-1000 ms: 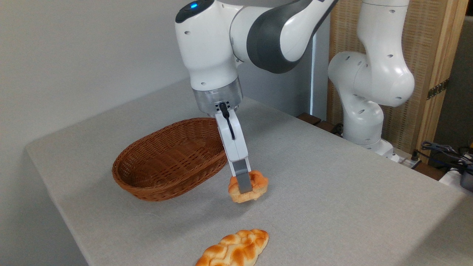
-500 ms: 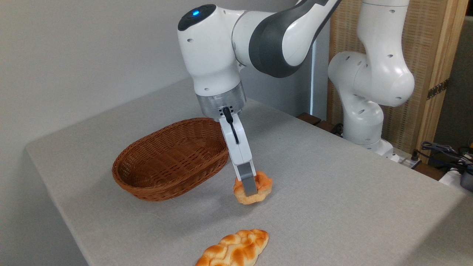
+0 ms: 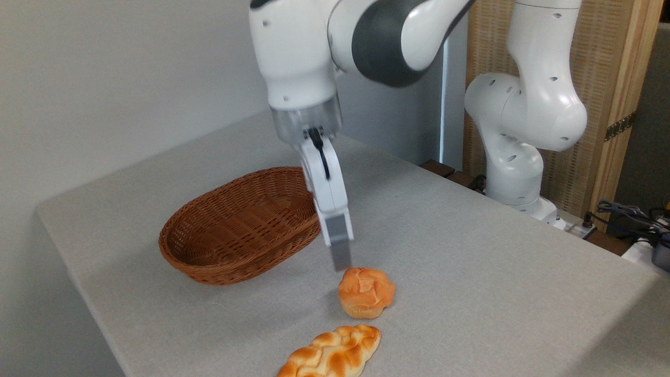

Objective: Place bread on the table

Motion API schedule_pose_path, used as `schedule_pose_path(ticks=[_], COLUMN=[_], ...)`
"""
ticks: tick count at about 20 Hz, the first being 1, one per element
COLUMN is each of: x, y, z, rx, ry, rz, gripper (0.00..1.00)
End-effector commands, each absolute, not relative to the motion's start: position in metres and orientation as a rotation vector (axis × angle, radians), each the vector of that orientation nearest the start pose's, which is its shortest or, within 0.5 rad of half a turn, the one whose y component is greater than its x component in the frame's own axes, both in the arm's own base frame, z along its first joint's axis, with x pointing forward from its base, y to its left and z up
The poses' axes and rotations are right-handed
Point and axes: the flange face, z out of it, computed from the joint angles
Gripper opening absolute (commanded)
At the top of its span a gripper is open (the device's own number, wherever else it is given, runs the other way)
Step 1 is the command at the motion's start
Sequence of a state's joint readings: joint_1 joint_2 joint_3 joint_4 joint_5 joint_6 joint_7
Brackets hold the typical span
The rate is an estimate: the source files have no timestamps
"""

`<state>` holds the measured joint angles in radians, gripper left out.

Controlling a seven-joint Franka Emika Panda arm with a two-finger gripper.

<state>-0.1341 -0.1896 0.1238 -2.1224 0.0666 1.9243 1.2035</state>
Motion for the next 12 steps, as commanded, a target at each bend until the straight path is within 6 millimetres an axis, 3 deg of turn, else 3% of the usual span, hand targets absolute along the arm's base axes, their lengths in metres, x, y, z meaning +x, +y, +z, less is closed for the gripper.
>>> schedule_pose_path(ticks=[1, 4, 7, 12], x=[0.518, 0.530, 0.545, 0.562], y=[-0.013, -0.039, -0.055, -0.060], z=[0.557, 0.591, 0.605, 0.620], rx=[-2.731, -2.811, -2.898, -2.994], ry=[1.606, 1.477, 1.330, 1.174], rz=[-0.204, -0.272, -0.207, -0.164], gripper=[1.00, 1.00, 1.00, 1.00])
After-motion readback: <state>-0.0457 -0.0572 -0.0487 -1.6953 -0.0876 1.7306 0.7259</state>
